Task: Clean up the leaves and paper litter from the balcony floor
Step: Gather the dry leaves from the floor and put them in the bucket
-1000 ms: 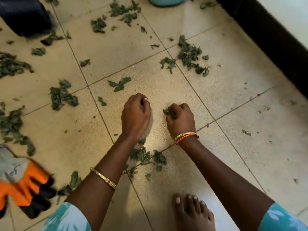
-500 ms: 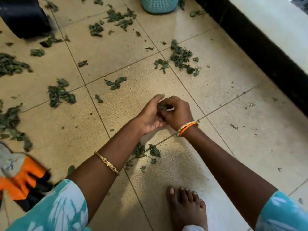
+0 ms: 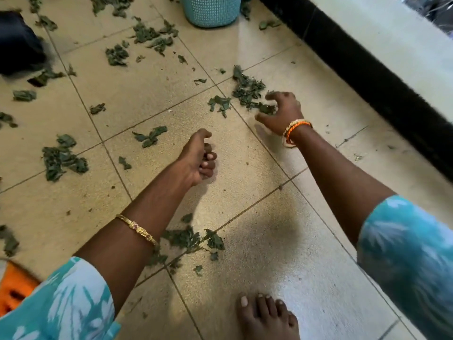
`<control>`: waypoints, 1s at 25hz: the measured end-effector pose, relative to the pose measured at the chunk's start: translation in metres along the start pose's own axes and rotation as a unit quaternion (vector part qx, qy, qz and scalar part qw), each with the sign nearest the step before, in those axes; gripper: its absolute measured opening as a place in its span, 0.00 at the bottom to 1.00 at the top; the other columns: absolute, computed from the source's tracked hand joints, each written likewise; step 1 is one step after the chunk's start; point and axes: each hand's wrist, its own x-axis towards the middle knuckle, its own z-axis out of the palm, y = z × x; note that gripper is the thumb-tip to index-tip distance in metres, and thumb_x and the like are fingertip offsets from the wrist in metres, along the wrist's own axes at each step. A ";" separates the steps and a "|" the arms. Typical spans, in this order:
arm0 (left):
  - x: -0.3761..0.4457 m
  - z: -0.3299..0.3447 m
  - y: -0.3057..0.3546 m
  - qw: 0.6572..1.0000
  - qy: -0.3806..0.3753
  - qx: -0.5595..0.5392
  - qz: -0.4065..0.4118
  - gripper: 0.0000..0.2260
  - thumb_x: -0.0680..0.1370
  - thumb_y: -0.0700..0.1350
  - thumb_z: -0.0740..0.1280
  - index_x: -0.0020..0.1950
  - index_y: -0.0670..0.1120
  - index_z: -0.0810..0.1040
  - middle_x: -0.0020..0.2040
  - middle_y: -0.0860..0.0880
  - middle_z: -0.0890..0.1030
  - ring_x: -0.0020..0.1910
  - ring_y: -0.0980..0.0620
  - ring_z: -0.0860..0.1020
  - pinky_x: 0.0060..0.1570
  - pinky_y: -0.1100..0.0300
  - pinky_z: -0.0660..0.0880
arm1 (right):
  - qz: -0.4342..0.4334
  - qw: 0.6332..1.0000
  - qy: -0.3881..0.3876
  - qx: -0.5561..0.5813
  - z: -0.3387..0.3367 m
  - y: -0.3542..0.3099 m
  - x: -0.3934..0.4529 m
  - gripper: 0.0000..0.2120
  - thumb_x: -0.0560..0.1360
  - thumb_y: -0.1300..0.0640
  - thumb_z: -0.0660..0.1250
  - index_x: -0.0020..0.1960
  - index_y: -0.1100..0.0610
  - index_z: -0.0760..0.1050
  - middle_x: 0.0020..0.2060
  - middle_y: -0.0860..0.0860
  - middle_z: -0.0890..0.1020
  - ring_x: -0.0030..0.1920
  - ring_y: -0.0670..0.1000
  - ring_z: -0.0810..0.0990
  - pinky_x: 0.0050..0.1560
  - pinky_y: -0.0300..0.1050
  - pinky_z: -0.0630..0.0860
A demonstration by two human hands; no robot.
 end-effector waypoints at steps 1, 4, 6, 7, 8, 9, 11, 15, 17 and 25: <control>0.002 -0.003 0.003 1.000 0.000 0.002 -0.003 0.18 0.78 0.50 0.60 0.30 0.50 0.60 0.24 0.53 0.62 0.19 0.57 0.56 0.17 0.69 0.51 | -0.002 0.999 -0.021 -0.034 0.001 0.000 0.015 0.31 0.70 0.48 0.71 0.69 0.53 0.65 0.71 0.56 0.61 0.70 0.57 0.60 0.69 0.53 0.63; 0.009 -0.007 0.008 1.000 0.005 0.000 -0.004 0.17 0.81 0.48 0.59 0.32 0.49 0.61 0.22 0.54 0.62 0.16 0.58 0.57 0.16 0.70 0.52 | -0.014 0.995 -0.065 -0.078 0.008 -0.004 0.042 0.39 0.69 0.44 0.71 0.74 0.52 0.58 0.75 0.57 0.52 0.74 0.59 0.52 0.71 0.57 0.57; 0.015 -0.010 0.009 1.000 0.000 -0.001 -0.002 0.17 0.82 0.48 0.57 0.34 0.48 0.64 0.21 0.54 0.63 0.16 0.59 0.58 0.16 0.71 0.53 | -0.034 0.995 -0.052 -0.075 0.019 -0.004 0.037 0.32 0.74 0.47 0.68 0.73 0.54 0.60 0.73 0.57 0.59 0.71 0.59 0.59 0.70 0.56 0.62; 0.018 -0.012 0.009 1.000 -0.004 -0.002 0.001 0.16 0.83 0.48 0.57 0.35 0.47 0.65 0.21 0.54 0.63 0.16 0.59 0.58 0.16 0.70 0.53 | -0.056 0.995 -0.025 -0.076 0.027 -0.001 0.028 0.27 0.76 0.50 0.65 0.72 0.55 0.63 0.70 0.57 0.63 0.69 0.58 0.63 0.69 0.54 0.65; 0.020 -0.013 0.007 1.000 -0.005 -0.005 0.004 0.15 0.83 0.48 0.57 0.36 0.46 0.67 0.21 0.54 0.64 0.16 0.59 0.59 0.16 0.70 0.54 | -0.088 0.993 0.013 -0.073 0.035 0.004 0.015 0.22 0.77 0.53 0.63 0.69 0.56 0.67 0.68 0.58 0.68 0.67 0.58 0.66 0.66 0.53 0.68; 0.021 -0.013 0.005 1.000 -0.006 -0.008 0.006 0.15 0.83 0.49 0.58 0.38 0.45 0.69 0.22 0.54 0.65 0.16 0.59 0.60 0.15 0.69 0.55 | -0.119 0.989 0.050 -0.066 0.040 0.011 0.001 0.17 0.78 0.57 0.62 0.67 0.58 0.71 0.65 0.59 0.71 0.65 0.59 0.69 0.65 0.52 0.70; 0.022 -0.012 -0.001 1.000 -0.008 -0.013 0.005 0.13 0.83 0.48 0.59 0.41 0.44 0.72 0.24 0.53 0.66 0.17 0.60 0.60 0.15 0.69 0.56 | -0.168 0.980 0.095 -0.056 0.045 0.024 -0.023 0.14 0.78 0.63 0.60 0.61 0.61 0.76 0.61 0.60 0.76 0.62 0.60 0.73 0.62 0.51 0.72; 0.016 -0.004 -0.012 1.000 -0.026 -0.012 0.008 0.10 0.83 0.44 0.59 0.45 0.42 0.74 0.32 0.51 0.68 0.17 0.60 0.62 0.15 0.68 0.57 | -0.153 0.978 0.141 0.033 0.032 0.030 -0.034 0.09 0.73 0.68 0.66 0.50 0.64 0.82 0.48 0.59 0.83 0.50 0.56 0.81 0.54 0.44 0.76; 0.013 0.001 -0.014 0.999 -0.036 -0.007 0.012 0.11 0.83 0.46 0.58 0.46 0.42 0.74 0.31 0.51 0.68 0.18 0.60 0.61 0.16 0.68 0.57 | -0.018 0.965 0.174 0.196 0.021 0.027 -0.038 0.10 0.71 0.70 0.66 0.46 0.61 0.83 0.41 0.55 0.84 0.43 0.48 0.82 0.48 0.35 0.76; -0.012 0.040 -0.021 0.990 -0.120 0.065 -0.020 0.22 0.81 0.61 0.53 0.48 0.43 0.73 0.24 0.53 0.62 0.20 0.58 0.58 0.20 0.67 0.53 | 0.127 0.875 0.100 0.457 0.012 -0.001 -0.106 0.13 0.72 0.73 0.64 0.39 0.58 0.81 0.34 0.47 0.84 0.40 0.46 0.83 0.49 0.44 0.80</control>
